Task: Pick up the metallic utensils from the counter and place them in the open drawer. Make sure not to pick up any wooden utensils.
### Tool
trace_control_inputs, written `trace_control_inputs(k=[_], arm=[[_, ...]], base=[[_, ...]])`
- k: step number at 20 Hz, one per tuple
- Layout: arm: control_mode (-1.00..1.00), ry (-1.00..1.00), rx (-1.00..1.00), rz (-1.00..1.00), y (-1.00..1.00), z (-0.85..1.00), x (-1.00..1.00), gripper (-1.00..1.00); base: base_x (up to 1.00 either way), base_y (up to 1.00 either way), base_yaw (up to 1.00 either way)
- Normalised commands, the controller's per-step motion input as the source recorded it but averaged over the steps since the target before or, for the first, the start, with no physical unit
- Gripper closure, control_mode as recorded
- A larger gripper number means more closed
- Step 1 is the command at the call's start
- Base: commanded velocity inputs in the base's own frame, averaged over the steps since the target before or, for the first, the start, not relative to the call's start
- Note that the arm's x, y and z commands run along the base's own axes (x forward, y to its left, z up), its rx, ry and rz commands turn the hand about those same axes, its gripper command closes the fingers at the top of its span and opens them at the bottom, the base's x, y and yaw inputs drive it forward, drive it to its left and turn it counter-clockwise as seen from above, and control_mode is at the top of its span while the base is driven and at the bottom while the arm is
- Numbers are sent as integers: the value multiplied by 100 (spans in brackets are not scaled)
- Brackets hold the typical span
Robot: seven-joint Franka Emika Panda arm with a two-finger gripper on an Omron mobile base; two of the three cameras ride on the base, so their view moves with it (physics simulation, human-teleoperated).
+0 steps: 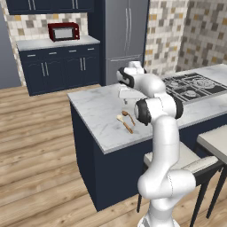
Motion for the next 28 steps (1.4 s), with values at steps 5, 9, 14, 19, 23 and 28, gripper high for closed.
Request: trace_control_inputs(k=[5, 9, 14, 19, 23, 28], arm=[[-100, -6, -2, 0, 0, -31, 3, -100], [-100, -9, -3, 0, 0, -40, 3, -100], [-100, -8, -1, 0, 0, -38, 4, -100], [-100, 0, -1, 0, 0, -11, 0, -100], [-100, 0, 0, 0, 0, 0, 0, -100], [-100, 0, 0, 0, 0, 0, 0, -100]], base=[[0, 0, 0], [0, 0, 0], [0, 0, 0], [0, 0, 0], [0, 0, 0], [0, 0, 0]])
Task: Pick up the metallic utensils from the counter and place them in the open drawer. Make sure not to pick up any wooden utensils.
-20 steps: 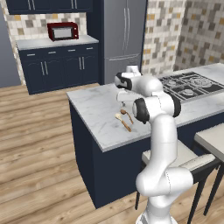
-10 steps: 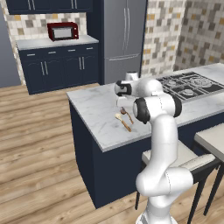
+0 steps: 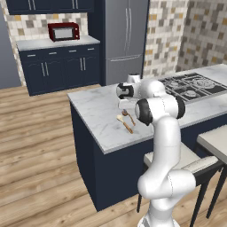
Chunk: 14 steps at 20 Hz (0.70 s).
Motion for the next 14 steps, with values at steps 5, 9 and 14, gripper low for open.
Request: trace_control_inputs(k=[5, 9, 14], arm=[[-100, 0, 0, 0, 0, 0, 0, -100], [-100, 0, 0, 0, 2, 0, 0, -100], [-100, 0, -1, 10, -27, -29, 4, -100]], base=[[0, 0, 0], [0, 0, 0], [0, 0, 0]])
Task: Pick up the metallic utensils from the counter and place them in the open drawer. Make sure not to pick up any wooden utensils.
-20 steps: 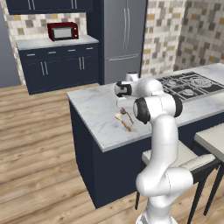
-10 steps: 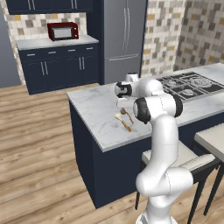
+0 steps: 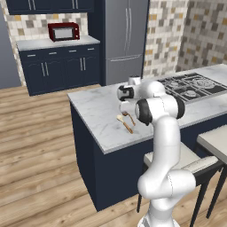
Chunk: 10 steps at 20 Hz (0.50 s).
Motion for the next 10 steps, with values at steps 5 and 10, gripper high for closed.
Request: trace_control_inputs(k=[5, 10], arm=[[-100, 5, -3, 1, -14, -43, -4, -100], [-100, 0, 0, 0, 11, -13, -2, -100]], base=[[0, 0, 0], [0, 0, 0]])
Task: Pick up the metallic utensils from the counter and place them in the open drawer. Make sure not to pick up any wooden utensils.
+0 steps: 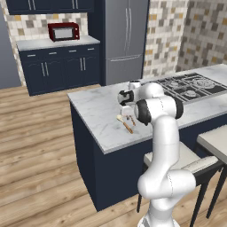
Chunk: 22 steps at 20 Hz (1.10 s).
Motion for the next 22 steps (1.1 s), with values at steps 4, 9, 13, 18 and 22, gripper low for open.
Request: trace_control_inputs(k=[4, 9, 13, 18, 22], arm=[[-100, 0, 0, 0, 1, -21, -1, -100], [-100, -1, 0, 0, -5, -30, -2, -100], [-100, 0, 0, 0, -3, -13, -4, -100], [-100, -1, 0, 0, -1, -14, 0, 100], [-100, -3, 0, 0, -1, -3, 0, 100]], base=[[0, 0, 0], [0, 0, 0], [0, 0, 0], [0, 0, 0], [0, 0, 0]])
